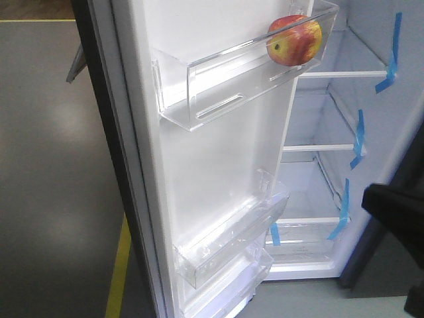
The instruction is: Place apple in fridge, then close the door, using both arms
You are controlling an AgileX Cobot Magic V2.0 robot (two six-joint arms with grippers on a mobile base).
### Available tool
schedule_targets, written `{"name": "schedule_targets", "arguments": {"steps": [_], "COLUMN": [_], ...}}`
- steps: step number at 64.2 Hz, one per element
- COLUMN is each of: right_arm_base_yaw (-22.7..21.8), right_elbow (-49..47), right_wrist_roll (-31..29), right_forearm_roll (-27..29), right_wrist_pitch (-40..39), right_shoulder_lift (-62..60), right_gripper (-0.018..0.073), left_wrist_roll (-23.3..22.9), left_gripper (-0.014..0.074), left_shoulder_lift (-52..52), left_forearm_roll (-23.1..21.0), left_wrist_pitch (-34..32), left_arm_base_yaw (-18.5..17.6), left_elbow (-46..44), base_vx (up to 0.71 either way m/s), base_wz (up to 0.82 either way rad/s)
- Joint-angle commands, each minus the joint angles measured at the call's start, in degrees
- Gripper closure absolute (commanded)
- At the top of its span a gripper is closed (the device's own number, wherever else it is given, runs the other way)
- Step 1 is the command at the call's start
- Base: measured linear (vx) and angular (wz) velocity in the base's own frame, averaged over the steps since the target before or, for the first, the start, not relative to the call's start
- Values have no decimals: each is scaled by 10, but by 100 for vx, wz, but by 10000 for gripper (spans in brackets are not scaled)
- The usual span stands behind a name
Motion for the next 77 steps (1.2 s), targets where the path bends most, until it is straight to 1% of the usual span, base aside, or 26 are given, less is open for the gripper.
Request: {"name": "schedule_targets", "arguments": {"steps": [1,4,5,9,11,15,17,22,24,27,30,36,42,47,57,60,70,77], "right_arm_base_yaw": [-3,-3,-3,-3,-3,-3,-3,-3,-3,-3,-3,-3,-3,-3,-3,-3,-3,-3], "right_elbow": [33,56,64,82,90,98,98,98,98,98,98,98,98,98,98,98,98,98], "right_wrist_roll": [2,5,7,18,24,30,30,30,30,30,30,30,30,30,28,28,27,27], "right_forearm_roll": [22,22,22,22,21,19,12,1,-3,-3,-3,-3,-3,-3,-3,-3,-3,-3], "right_wrist_pitch": [-47,-63,-68,-88,-93,-100,-99,-102,-102,-101,-101,-102,-101,-102,-102,-102,-102,-103], "right_shoulder_lift": [-44,-64,-74,-102,-114,-134,-142,-152,-153,-153,-153,-153,-153,-153,-153,-153,-153,-153], "right_gripper": [564,564,564,564,564,564,564,564,564,564,564,564,564,564,564,564,564,564], "left_wrist_roll": [-7,-12,-20,-50,-73,-125,-172,-244,-274,-308,-338,-347,-343,-332,-331,-331,-341,-354], "left_gripper": [602,602,602,602,602,602,602,602,602,602,602,602,602,602,602,602,599,589], "left_shoulder_lift": [-8,-8,-8,-8,-8,-8,-8,-8,-8,-8,-8,-8,0,27,116,156,274,362], "left_forearm_roll": [-9,-12,-14,-28,-39,-62,-69,-65,-58,-61,-61,-61,-61,-61,-58,-44,-16,-7], "left_wrist_pitch": [-93,-111,-125,-148,-165,-189,-208,-242,-260,-279,-279,-251,-203,-181,-191,-191,-191,-191], "left_arm_base_yaw": [0,0,0,0,0,0,0,0,0,0,0,0,0,0,0,0,0,0], "left_elbow": [13,13,13,13,13,13,13,10,10,8,-3,-50,-118,-174,-278,-313,-400,-458], "base_vx": [0,0,0,0,0,0,0,0,0,0,0,0,0,0,0,0,0,0], "base_wz": [0,0,0,0,0,0,0,0,0,0,0,0,0,0,0,0,0,0]}}
